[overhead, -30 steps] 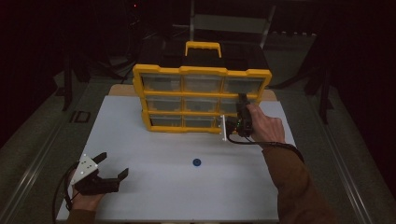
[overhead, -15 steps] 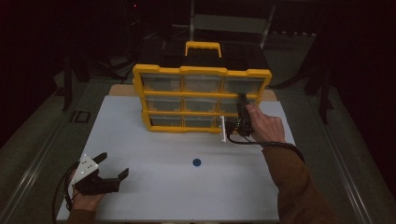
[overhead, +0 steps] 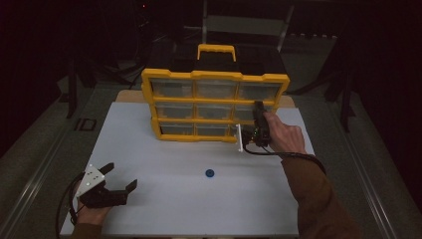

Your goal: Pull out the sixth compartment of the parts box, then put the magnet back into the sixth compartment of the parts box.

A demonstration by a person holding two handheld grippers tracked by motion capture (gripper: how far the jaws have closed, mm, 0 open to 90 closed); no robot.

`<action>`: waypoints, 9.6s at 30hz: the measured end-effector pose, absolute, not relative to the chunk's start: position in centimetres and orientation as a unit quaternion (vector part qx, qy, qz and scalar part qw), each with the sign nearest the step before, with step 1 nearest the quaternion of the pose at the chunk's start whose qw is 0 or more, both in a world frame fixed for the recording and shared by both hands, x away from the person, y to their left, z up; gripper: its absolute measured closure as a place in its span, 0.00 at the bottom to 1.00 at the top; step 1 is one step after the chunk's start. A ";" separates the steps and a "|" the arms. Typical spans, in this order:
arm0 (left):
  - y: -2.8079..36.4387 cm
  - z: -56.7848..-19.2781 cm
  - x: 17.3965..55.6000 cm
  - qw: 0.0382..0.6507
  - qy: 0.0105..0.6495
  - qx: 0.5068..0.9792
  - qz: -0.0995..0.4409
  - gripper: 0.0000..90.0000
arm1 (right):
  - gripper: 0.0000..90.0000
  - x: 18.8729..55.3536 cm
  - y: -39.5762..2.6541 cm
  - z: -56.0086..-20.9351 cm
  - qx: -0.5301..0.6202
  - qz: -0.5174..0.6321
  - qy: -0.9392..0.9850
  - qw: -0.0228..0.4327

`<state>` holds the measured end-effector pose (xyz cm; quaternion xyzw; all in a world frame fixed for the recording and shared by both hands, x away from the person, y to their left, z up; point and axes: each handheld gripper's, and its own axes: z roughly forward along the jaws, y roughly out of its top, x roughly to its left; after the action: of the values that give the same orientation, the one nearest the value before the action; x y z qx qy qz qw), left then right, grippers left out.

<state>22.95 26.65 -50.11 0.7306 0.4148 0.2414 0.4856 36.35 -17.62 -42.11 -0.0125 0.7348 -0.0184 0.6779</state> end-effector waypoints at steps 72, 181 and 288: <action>26.6 -50.1 22.9 0.485 0.416 0.730 0.243 0.00 | 0.86 28.9 -17.8 -40.5 -0.018 -0.016 0.791 0.612; 26.7 -50.0 22.8 0.486 0.417 0.729 0.244 0.00 | 0.19 29.2 -17.3 -43.7 0.271 0.322 0.888 0.185; 26.8 -50.0 22.7 0.485 0.417 0.729 0.243 0.00 | 0.52 35.0 -8.8 -50.1 0.197 0.155 0.967 0.047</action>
<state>22.72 26.80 -50.04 0.7293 0.4167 0.2430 0.4853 35.00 -8.79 -50.10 0.1971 0.9670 0.1545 0.0465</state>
